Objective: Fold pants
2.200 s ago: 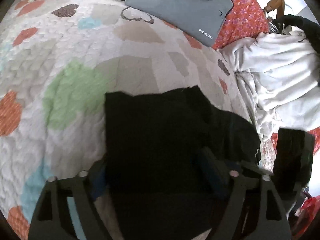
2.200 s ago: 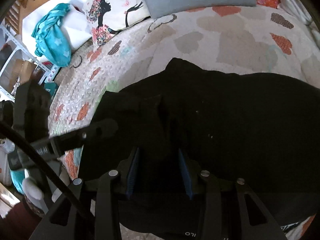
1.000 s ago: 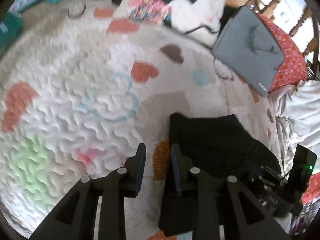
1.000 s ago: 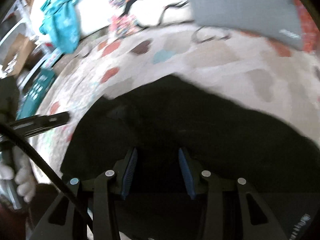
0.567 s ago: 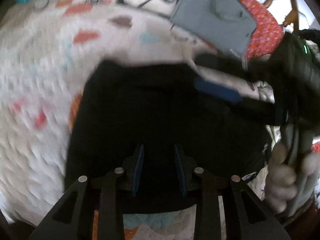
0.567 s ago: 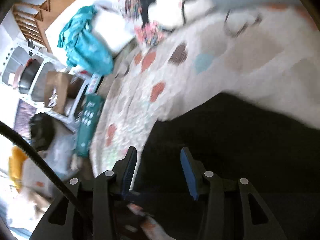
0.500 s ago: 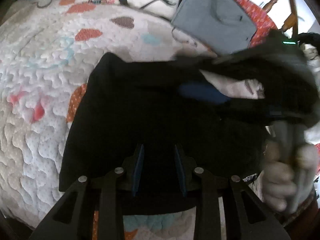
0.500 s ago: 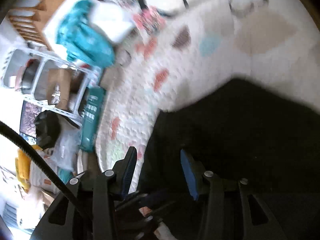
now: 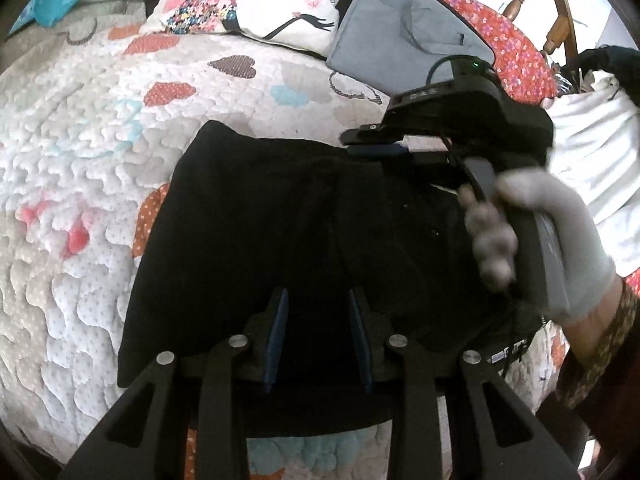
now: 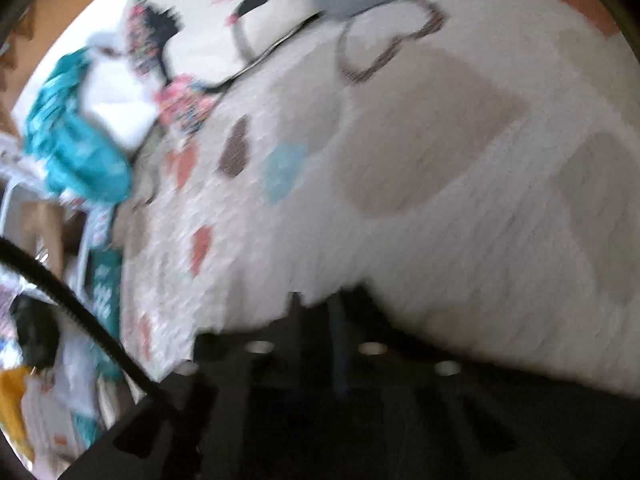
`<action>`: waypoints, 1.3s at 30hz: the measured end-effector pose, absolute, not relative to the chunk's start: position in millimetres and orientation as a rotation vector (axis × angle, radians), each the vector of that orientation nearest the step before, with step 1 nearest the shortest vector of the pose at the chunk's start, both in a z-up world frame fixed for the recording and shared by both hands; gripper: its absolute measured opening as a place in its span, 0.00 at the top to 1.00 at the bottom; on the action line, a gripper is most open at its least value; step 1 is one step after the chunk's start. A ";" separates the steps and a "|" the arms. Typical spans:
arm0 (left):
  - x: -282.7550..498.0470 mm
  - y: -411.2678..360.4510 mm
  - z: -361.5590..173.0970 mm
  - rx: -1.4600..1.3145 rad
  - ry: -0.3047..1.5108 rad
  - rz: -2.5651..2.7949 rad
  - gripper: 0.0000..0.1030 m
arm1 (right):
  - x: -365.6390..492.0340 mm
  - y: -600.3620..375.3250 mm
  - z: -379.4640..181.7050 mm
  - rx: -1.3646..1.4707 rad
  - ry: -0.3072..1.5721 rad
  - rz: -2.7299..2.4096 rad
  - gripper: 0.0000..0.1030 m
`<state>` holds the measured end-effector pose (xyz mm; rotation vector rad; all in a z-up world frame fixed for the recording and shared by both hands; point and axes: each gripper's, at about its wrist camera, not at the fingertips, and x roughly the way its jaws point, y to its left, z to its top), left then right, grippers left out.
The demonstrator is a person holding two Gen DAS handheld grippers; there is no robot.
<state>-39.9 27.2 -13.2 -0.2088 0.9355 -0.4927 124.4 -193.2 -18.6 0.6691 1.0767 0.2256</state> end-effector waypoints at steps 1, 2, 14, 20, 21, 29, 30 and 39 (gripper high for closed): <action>-39.8 27.3 -12.9 -0.204 0.933 -0.493 0.71 | 125.1 -199.4 -9.6 0.637 1.053 0.168 0.85; -40.0 27.8 -12.0 -0.203 0.931 -0.494 0.71 | 122.5 -203.5 2.7 0.580 1.025 0.093 0.72; -25.2 -5.9 41.7 -0.068 0.856 -0.515 0.43 | -88.2 -258.0 82.3 0.310 0.718 0.100 0.14; -11.9 -43.0 -7.0 0.094 0.982 -0.426 0.42 | -133.8 -280.2 40.1 0.495 0.770 0.188 0.16; -17.8 -45.3 -6.8 0.122 0.945 -0.417 0.40 | -137.2 -282.7 32.7 0.542 0.772 0.218 0.16; -41.7 -53.1 32.5 0.081 0.925 -0.485 0.40 | -172.5 -320.3 -20.0 0.826 0.818 0.040 0.66; -41.2 -60.0 35.1 0.075 0.922 -0.510 0.40 | -177.9 -320.7 -14.5 0.829 0.788 0.035 0.66; -81.5 -126.9 3.9 0.348 0.854 -0.434 0.44 | -182.3 -328.7 3.6 0.762 0.727 -0.014 0.53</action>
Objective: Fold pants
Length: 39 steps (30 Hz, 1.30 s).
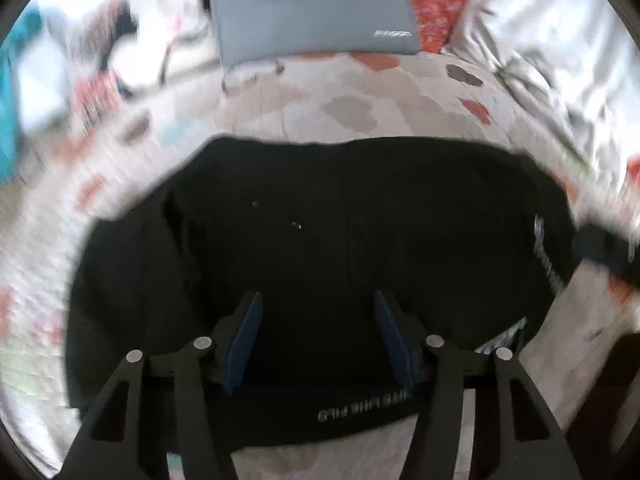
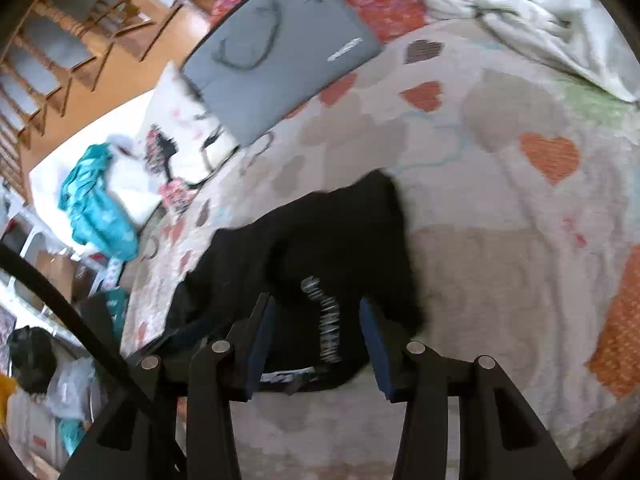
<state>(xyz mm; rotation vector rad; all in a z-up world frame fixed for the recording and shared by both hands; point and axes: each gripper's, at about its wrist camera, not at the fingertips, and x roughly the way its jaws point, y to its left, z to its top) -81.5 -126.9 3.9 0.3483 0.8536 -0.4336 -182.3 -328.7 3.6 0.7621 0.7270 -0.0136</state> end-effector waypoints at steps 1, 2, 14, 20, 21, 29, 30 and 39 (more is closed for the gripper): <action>-90.8 -126.2 4.5 0.388 0.821 -0.428 0.44 | -183.4 -333.4 2.7 0.769 0.723 -0.036 0.53; -98.2 -124.7 5.6 0.409 0.805 -0.430 0.44 | -184.9 -338.4 2.5 0.774 0.719 -0.061 0.53; -86.9 -115.5 15.6 0.351 0.863 -0.446 0.39 | -170.3 -324.3 -17.8 0.934 0.696 0.215 0.46; -86.9 -118.5 31.8 0.346 0.837 -0.444 0.39 | -180.4 -335.3 -20.2 0.846 0.751 -0.023 0.91; -86.8 -119.2 39.1 0.332 0.820 -0.452 0.39 | -183.8 -332.4 -11.8 0.805 0.727 -0.045 0.85; -30.1 -171.7 18.5 0.285 0.972 -0.500 0.39 | -178.3 -304.1 -9.3 0.751 0.734 0.078 0.60; -25.4 -175.7 8.9 0.303 1.011 -0.506 0.39 | -176.4 -305.6 -18.8 0.767 0.765 0.096 0.60; -16.8 -169.5 45.9 0.328 0.962 -0.549 0.37 | -190.9 -338.6 -10.5 0.814 0.701 -0.033 0.67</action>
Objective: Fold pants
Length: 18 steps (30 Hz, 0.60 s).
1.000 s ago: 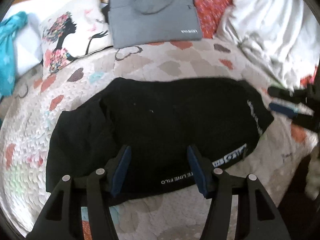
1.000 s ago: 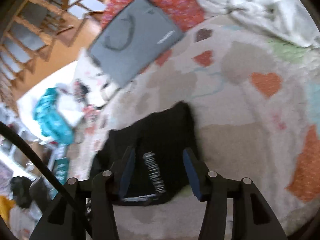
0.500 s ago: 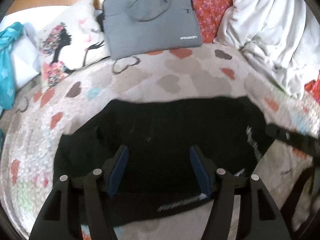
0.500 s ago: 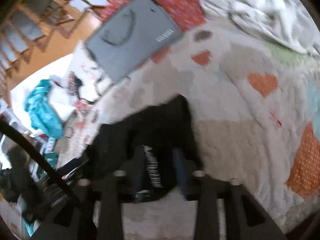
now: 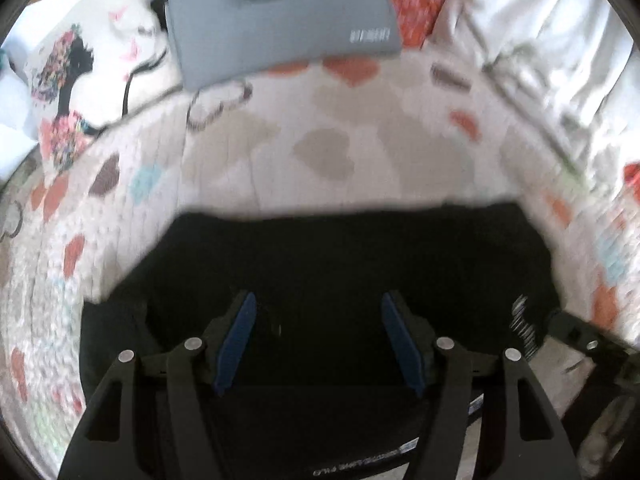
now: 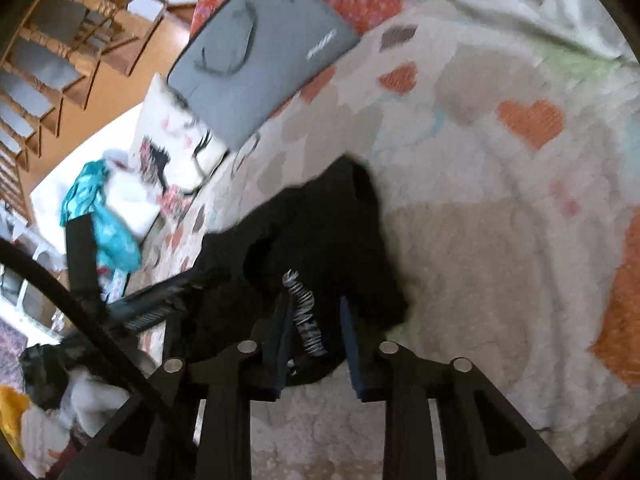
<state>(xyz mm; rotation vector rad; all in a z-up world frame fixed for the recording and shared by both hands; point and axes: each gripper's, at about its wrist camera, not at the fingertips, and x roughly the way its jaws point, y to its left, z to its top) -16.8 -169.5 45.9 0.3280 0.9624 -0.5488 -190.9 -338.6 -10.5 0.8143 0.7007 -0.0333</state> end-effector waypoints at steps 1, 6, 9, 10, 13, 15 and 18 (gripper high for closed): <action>-12.9 -171.2 51.1 0.318 0.957 -0.566 0.37 | -197.1 -343.5 -7.2 0.801 0.682 -0.061 0.60; 13.8 -209.1 63.9 0.233 1.019 -0.756 0.35 | -209.3 -364.9 -5.9 0.803 0.658 -0.131 0.39; 22.4 -246.8 56.2 0.251 1.052 -0.831 0.35 | -203.7 -368.3 -22.0 0.868 0.700 -0.101 0.39; 24.2 -263.7 52.0 0.278 1.058 -0.859 0.35 | -201.2 -368.0 -26.9 0.881 0.714 -0.096 0.39; 23.5 -299.5 36.2 0.327 1.119 -0.936 0.35 | -195.7 -366.0 -35.7 0.900 0.730 -0.086 0.34; 23.2 -322.2 19.2 0.372 1.187 -0.998 0.35 | -193.9 -364.9 -35.6 0.899 0.716 -0.068 0.28; 20.5 -348.3 -5.8 0.459 1.255 -1.035 0.35 | -189.7 -362.3 -37.4 0.899 0.701 -0.049 0.23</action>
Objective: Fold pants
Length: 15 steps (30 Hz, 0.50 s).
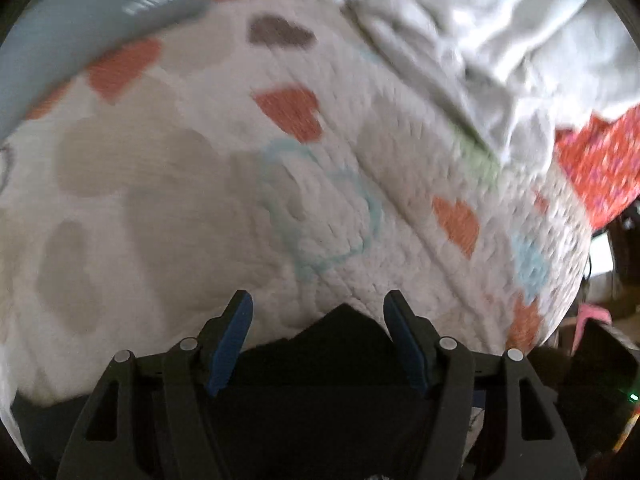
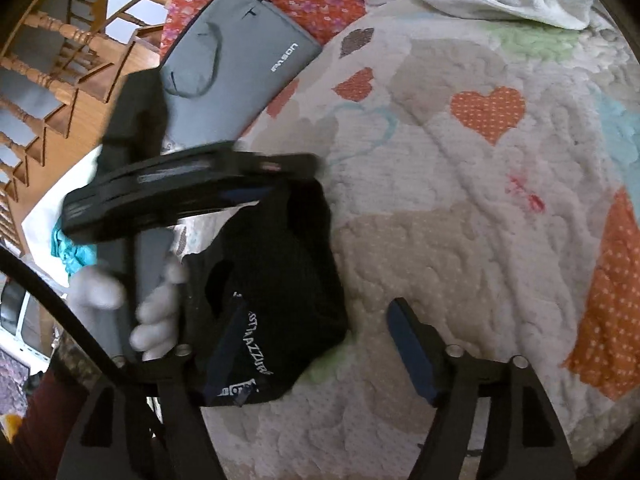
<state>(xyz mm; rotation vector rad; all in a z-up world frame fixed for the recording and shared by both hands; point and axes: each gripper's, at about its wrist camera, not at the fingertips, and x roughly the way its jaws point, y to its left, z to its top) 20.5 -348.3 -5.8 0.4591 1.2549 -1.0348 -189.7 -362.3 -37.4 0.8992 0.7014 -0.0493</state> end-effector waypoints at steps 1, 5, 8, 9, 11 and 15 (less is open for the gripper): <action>18.0 -355.0 -13.2 0.503 1.267 -1.034 0.30 | -188.3 -361.5 -37.8 0.893 0.698 -0.047 0.23; -8.3 -373.0 -17.5 0.660 1.218 -1.065 0.17 | -182.6 -357.8 -36.6 0.895 0.681 0.002 0.23; -30.8 -374.3 -12.9 0.751 1.152 -1.090 0.56 | -174.5 -349.0 -39.2 0.876 0.702 0.023 0.23; -34.3 -372.3 -8.8 0.746 1.148 -1.105 0.84 | -173.1 -345.8 -38.7 0.854 0.703 0.012 0.23; -36.7 -364.9 3.0 0.684 1.157 -1.135 0.97 | -170.3 -340.6 -36.9 0.813 0.701 -0.006 0.23; -38.4 -350.2 21.7 0.620 1.119 -1.142 0.98 | -167.9 -338.5 -39.1 0.795 0.675 -0.039 0.23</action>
